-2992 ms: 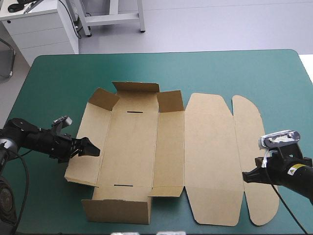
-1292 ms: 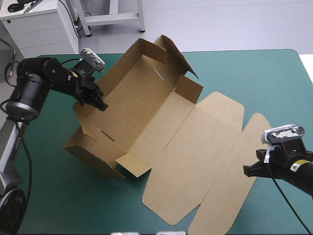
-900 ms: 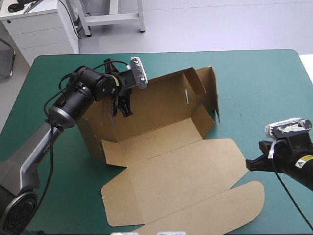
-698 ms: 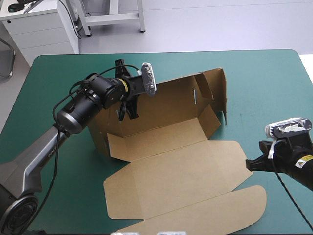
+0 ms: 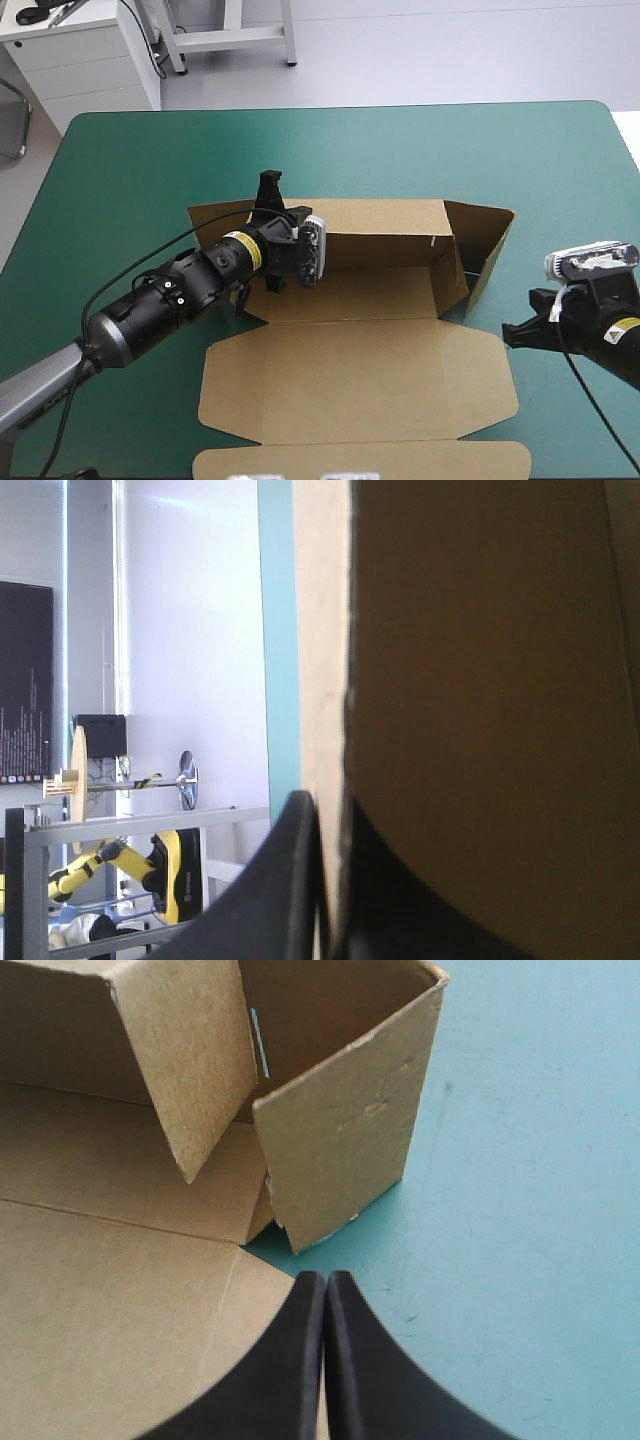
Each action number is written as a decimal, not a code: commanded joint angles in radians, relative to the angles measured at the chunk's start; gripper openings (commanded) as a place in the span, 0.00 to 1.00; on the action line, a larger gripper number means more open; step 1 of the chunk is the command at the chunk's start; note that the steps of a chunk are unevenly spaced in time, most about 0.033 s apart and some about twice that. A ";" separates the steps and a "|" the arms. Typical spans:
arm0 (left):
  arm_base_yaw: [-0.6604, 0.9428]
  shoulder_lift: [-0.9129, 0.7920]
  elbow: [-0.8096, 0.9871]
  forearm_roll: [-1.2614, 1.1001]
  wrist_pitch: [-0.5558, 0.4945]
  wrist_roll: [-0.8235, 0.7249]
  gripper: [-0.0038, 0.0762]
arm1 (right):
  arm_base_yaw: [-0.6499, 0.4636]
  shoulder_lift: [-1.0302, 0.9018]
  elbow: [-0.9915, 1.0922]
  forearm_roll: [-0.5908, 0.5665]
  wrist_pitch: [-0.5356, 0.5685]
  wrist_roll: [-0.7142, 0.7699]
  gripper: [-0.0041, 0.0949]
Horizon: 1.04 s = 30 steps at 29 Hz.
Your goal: Fold the box
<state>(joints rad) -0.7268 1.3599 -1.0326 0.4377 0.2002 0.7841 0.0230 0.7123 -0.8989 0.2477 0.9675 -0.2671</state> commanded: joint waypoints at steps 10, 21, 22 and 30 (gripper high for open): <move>-0.004 -0.027 0.023 -0.015 -0.100 -0.025 0.04 | -0.006 0.000 -0.169 0.010 -0.103 -0.036 0.32; -0.003 -0.017 0.027 -0.015 -0.100 -0.025 0.04 | -0.006 0.056 -0.359 -0.004 -0.148 0.009 0.85; -0.003 -0.017 0.027 -0.015 -0.100 -0.025 0.04 | -0.006 0.077 -0.372 -0.005 -0.148 0.014 0.85; -0.003 -0.017 0.027 -0.016 -0.082 -0.055 0.04 | -0.006 0.311 -0.517 -0.019 -0.136 0.081 0.85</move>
<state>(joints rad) -0.7207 1.3560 -0.9934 0.4487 0.1277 0.7627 0.0230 0.9577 -1.3393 0.2282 0.8944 -0.2041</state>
